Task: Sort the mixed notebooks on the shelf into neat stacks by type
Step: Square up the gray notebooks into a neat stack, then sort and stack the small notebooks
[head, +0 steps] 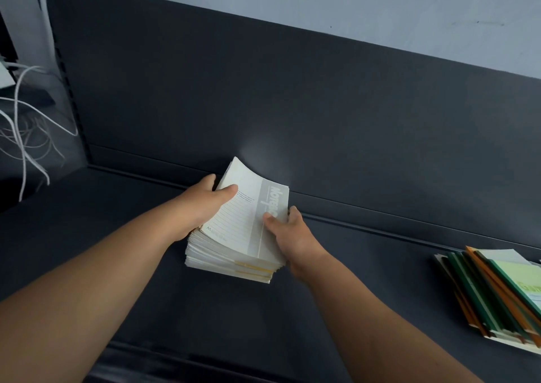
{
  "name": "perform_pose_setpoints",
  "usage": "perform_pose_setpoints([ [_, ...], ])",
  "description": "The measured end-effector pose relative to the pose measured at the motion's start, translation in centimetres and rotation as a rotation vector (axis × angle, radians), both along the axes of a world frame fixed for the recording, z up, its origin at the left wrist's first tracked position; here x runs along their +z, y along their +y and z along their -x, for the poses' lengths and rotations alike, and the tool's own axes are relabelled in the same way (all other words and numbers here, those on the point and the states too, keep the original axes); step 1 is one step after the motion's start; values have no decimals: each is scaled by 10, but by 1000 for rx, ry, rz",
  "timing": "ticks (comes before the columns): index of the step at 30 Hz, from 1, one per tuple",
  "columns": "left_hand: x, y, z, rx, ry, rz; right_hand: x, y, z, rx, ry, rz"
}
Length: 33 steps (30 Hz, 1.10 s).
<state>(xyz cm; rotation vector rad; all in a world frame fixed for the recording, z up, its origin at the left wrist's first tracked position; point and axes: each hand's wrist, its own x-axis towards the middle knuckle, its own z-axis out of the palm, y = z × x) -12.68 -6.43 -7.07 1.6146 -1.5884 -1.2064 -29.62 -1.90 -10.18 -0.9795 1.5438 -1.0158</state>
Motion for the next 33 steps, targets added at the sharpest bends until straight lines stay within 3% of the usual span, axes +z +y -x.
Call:
perform_pose_setpoints([
  [7, 9, 13, -5, -13, -139, 186, 6, 18, 8, 36, 156, 99],
  [14, 25, 41, 14, -119, -486, 581, 12, 35, 19, 61, 594, 181],
  [19, 28, 56, 39, -235, -651, 716, 18, 52, 44, 51, 774, 225],
  [33, 34, 104, 191, -463, -643, 782, 34, 135, 188, -139, 1039, 217],
])
